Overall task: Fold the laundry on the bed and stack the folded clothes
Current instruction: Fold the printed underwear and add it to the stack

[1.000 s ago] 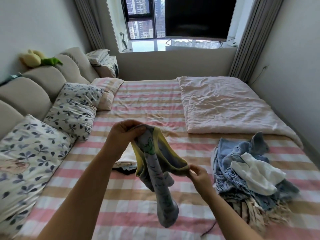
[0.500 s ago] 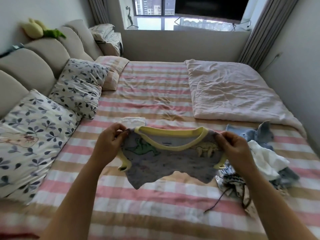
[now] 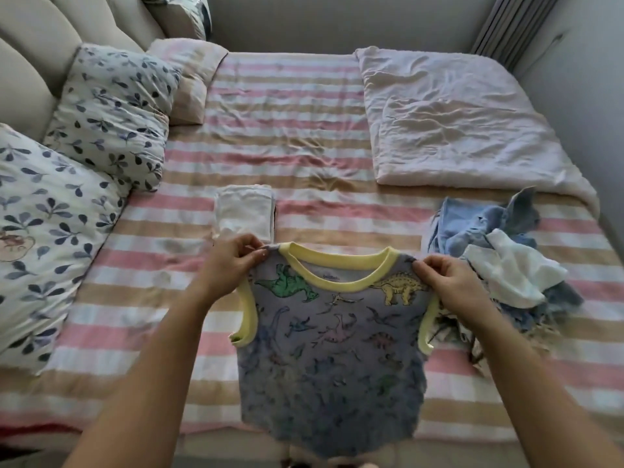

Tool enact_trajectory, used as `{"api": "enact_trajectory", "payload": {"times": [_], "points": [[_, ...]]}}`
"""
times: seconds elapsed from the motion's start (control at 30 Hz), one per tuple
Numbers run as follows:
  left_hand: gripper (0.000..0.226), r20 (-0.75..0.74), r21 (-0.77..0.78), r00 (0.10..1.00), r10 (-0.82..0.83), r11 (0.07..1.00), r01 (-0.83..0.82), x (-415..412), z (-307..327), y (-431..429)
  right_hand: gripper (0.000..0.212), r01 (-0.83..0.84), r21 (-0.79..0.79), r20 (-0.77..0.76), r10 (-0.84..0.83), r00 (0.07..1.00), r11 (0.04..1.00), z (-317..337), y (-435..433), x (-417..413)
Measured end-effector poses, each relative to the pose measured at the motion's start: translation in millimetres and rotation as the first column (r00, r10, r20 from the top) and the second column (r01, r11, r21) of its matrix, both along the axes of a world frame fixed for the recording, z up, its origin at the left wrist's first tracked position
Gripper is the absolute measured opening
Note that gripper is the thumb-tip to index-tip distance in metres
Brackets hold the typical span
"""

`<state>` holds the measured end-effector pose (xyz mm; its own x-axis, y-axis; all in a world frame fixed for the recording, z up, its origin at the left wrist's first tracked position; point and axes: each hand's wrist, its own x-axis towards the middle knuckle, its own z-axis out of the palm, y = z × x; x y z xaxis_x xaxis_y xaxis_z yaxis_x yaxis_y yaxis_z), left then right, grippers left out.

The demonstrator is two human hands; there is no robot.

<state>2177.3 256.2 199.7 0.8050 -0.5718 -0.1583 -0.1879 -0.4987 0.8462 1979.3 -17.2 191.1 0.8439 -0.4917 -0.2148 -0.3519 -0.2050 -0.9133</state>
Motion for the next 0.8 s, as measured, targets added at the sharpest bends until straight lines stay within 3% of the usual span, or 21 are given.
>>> {"api": "enact_trajectory", "payload": {"times": [0.33, 0.57, 0.8], "points": [[0.013, -0.055, 0.217, 0.996, 0.075, 0.974, -0.061, 45, -222, -63, 0.013, 0.059, -0.079, -0.275, -0.079, 0.958, 0.995, -214, -47, 66], [0.01, 0.123, 0.292, 0.992, 0.022, 0.955, -0.058, 113, -336, -119, 0.01, 0.138, -0.215, -0.239, -0.189, 0.952, 0.967, -329, -101, 129], [0.016, 0.366, 0.31, 0.93, -0.013, 0.944, -0.109, 181, -399, -173, 0.018, 0.181, -0.418, -0.194, -0.282, 0.94, 0.89, -401, -147, 206]]}}
